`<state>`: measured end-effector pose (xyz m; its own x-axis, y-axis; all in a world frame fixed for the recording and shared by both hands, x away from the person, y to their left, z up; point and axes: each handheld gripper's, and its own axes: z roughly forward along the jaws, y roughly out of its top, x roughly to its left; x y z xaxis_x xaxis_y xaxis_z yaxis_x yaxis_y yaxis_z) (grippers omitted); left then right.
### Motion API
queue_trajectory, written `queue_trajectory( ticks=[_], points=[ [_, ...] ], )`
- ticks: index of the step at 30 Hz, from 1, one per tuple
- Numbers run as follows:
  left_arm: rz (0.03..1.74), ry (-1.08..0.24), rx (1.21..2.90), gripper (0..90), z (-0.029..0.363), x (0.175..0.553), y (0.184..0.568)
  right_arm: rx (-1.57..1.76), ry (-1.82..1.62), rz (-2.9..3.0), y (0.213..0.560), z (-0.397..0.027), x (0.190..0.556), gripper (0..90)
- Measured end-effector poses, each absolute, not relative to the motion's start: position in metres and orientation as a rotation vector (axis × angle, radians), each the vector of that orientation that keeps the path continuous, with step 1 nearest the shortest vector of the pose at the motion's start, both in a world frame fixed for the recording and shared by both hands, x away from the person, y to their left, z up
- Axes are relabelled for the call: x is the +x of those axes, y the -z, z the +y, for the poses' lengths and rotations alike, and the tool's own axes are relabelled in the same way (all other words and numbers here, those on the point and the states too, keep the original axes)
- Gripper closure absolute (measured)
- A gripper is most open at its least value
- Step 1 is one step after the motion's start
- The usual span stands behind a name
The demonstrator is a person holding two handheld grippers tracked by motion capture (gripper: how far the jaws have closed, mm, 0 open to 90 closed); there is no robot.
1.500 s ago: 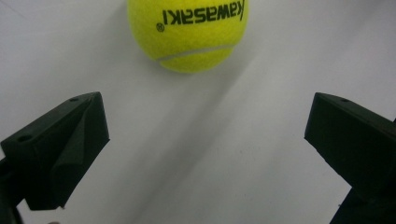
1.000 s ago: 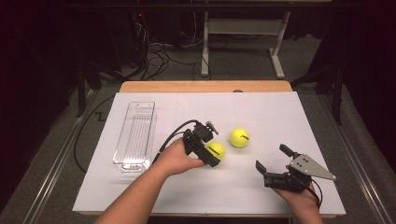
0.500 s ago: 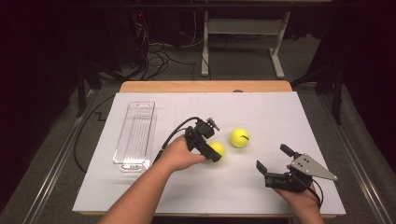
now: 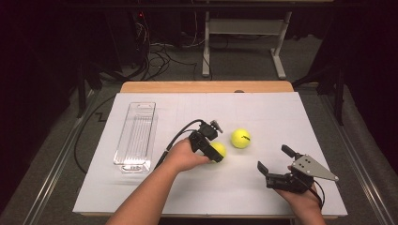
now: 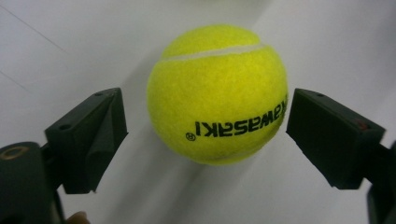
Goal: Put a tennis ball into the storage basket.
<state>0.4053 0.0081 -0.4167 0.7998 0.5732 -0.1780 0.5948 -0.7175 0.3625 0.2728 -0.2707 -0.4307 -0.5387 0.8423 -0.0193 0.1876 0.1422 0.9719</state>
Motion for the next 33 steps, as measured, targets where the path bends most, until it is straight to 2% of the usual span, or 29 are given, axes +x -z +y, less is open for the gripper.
queue_trajectory(
  ticks=[11,33],
  points=[
    [0.878,0.09,2.586,23.5,0.003,0.406,0.422,0.986,-1.43,1.835,0.431,-0.271,0.273,0.2],
    [0.87,0.094,2.601,25.4,-0.004,0.405,0.429,0.985,-1.435,1.835,0.431,-0.27,0.273,0.2]
  ],
)
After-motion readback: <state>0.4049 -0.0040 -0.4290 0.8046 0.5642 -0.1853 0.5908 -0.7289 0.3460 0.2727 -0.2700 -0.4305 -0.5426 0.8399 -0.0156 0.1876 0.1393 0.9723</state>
